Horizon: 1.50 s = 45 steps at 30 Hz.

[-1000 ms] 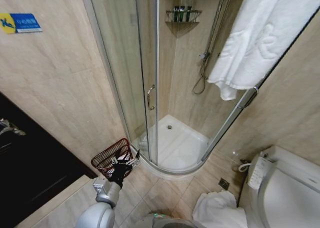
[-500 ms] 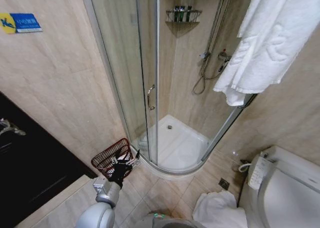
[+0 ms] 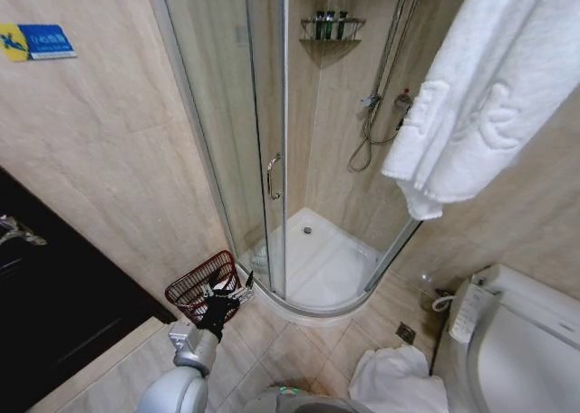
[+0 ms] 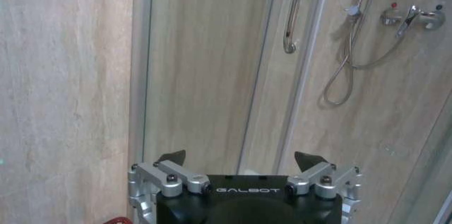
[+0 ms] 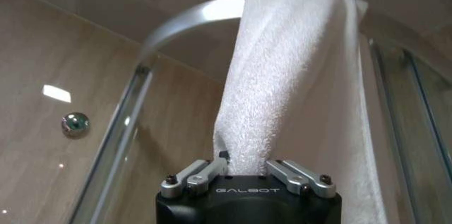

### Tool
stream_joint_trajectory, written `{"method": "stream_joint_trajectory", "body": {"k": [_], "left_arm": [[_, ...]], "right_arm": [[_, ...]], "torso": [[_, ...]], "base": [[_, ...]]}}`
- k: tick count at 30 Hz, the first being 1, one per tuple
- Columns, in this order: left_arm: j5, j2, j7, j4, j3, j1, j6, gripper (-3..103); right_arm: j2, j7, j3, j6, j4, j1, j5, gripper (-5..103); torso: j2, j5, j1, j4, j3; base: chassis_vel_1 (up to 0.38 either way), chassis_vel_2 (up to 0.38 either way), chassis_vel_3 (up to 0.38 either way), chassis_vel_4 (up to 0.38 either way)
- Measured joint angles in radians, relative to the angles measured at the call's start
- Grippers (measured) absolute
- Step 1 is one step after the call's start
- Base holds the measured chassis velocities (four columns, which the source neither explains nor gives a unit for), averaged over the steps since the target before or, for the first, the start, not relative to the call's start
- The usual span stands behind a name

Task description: Discard the used towel into the hamper.

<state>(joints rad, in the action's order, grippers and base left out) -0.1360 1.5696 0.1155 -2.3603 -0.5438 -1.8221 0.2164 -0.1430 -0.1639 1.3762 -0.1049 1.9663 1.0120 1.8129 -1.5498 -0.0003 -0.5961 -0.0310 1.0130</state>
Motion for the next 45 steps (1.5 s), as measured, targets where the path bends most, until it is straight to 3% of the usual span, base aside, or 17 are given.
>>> {"method": "stream_joint_trajectory", "body": {"k": [6, 7, 9, 12, 15, 16, 19, 23, 27, 28, 29, 32, 33, 35, 37, 40, 45], "left_arm": [[0.000, 0.000, 0.000, 0.000, 0.000, 0.000, 0.000, 100], [0.000, 0.000, 0.000, 0.000, 0.000, 0.000, 0.000, 100], [0.000, 0.000, 0.000, 0.000, 0.000, 0.000, 0.000, 100], [0.000, 0.000, 0.000, 0.000, 0.000, 0.000, 0.000, 100], [0.000, 0.000, 0.000, 0.000, 0.000, 0.000, 0.000, 100], [0.000, 0.000, 0.000, 0.000, 0.000, 0.000, 0.000, 100], [0.000, 0.000, 0.000, 0.000, 0.000, 0.000, 0.000, 100], [0.000, 0.000, 0.000, 0.000, 0.000, 0.000, 0.000, 100], [0.000, 0.000, 0.000, 0.000, 0.000, 0.000, 0.000, 100], [0.000, 0.000, 0.000, 0.000, 0.000, 0.000, 0.000, 100], [0.000, 0.000, 0.000, 0.000, 0.000, 0.000, 0.000, 100], [0.000, 0.000, 0.000, 0.000, 0.000, 0.000, 0.000, 100], [0.000, 0.000, 0.000, 0.000, 0.000, 0.000, 0.000, 100], [0.000, 0.000, 0.000, 0.000, 0.000, 0.000, 0.000, 100], [0.000, 0.000, 0.000, 0.000, 0.000, 0.000, 0.000, 100], [0.000, 0.000, 0.000, 0.000, 0.000, 0.000, 0.000, 100], [0.000, 0.000, 0.000, 0.000, 0.000, 0.000, 0.000, 100]], "right_arm": [[0.095, -0.034, 0.003, 0.004, 0.090, -0.007, -0.125, 8], [0.159, -0.042, 0.006, 0.004, 0.137, 0.001, -0.199, 8], [0.234, -0.081, 0.020, 0.001, 0.207, 0.015, -0.228, 8], [0.277, -0.116, 0.033, -0.001, 0.256, 0.024, -0.230, 8], [0.369, -0.123, 0.040, 0.004, 0.328, 0.056, -0.337, 8], [0.369, -0.123, 0.040, 0.004, 0.328, 0.056, -0.337, 8], [0.476, -0.099, 0.049, 0.041, 0.389, 0.110, -0.504, 8], [0.549, -0.074, 0.104, 0.073, 0.435, 0.200, -0.558, 8], [0.740, 0.006, 0.178, 0.151, 0.514, 0.374, -0.677, 8], [0.784, 0.017, 0.180, 0.166, 0.530, 0.400, -0.693, 8], [0.784, 0.017, 0.180, 0.166, 0.530, 0.400, -0.693, 8], [0.915, 0.065, 0.175, 0.225, 0.541, 0.475, -0.728, 8], [0.915, 0.065, 0.175, 0.225, 0.541, 0.475, -0.728, 8], [1.010, 0.114, 0.158, 0.285, 0.541, 0.513, -0.742, 8], [1.050, 0.130, 0.152, 0.302, 0.541, 0.528, -0.747, 8], [1.178, 0.199, 0.142, 0.354, 0.539, 0.578, -0.791, 8], [1.219, 0.225, 0.140, 0.395, 0.537, 0.603, -0.827, 8]], "torso": [[0.000, 0.0002, 0.000, 0.0000, 0.000], [0.000, 0.0003, 0.000, -0.0001, 0.000], [0.000, 0.0012, 0.000, -0.0001, 0.000], [0.000, 0.0007, 0.000, 0.0000, 0.000], [0.000, 0.0001, 0.000, 0.0000, 0.000], [0.000, 0.0001, 0.000, 0.0000, 0.000], [0.000, -0.0002, 0.000, -0.0002, 0.000], [0.000, 0.0002, 0.000, -0.0002, 0.000], [0.000, 0.0005, 0.000, 0.0001, 0.000], [0.000, 0.0000, 0.000, 0.0001, 0.000], [0.000, 0.0000, 0.000, 0.0001, 0.000], [0.000, 0.0003, 0.000, 0.0001, 0.000], [0.000, 0.0003, 0.000, 0.0001, 0.000], [0.000, -0.0001, 0.000, 0.0000, 0.000], [0.000, 0.0002, 0.000, 0.0000, 0.000], [0.000, 0.0004, 0.000, 0.0003, 0.000], [0.000, 0.0001, 0.000, 0.0002, 0.000]], "base": [[0.000, 0.000, 0.000, 0.000], [0.000, 0.000, 0.000, 0.000], [0.000, 0.000, 0.000, 0.000], [0.000, 0.000, 0.000, 0.000], [0.000, 0.000, 0.000, 0.000], [0.000, 0.000, 0.000, 0.000], [0.000, 0.000, 0.000, 0.000], [0.000, 0.000, 0.000, 0.000], [0.000, 0.000, 0.000, 0.000], [0.000, 0.000, 0.000, 0.000], [0.000, 0.000, 0.000, 0.000], [0.000, 0.000, 0.000, 0.000], [0.000, 0.000, 0.000, 0.000], [0.000, 0.000, 0.000, 0.000], [0.000, 0.000, 0.000, 0.000], [0.000, 0.000, 0.000, 0.000], [0.000, 0.000, 0.000, 0.000]]}}
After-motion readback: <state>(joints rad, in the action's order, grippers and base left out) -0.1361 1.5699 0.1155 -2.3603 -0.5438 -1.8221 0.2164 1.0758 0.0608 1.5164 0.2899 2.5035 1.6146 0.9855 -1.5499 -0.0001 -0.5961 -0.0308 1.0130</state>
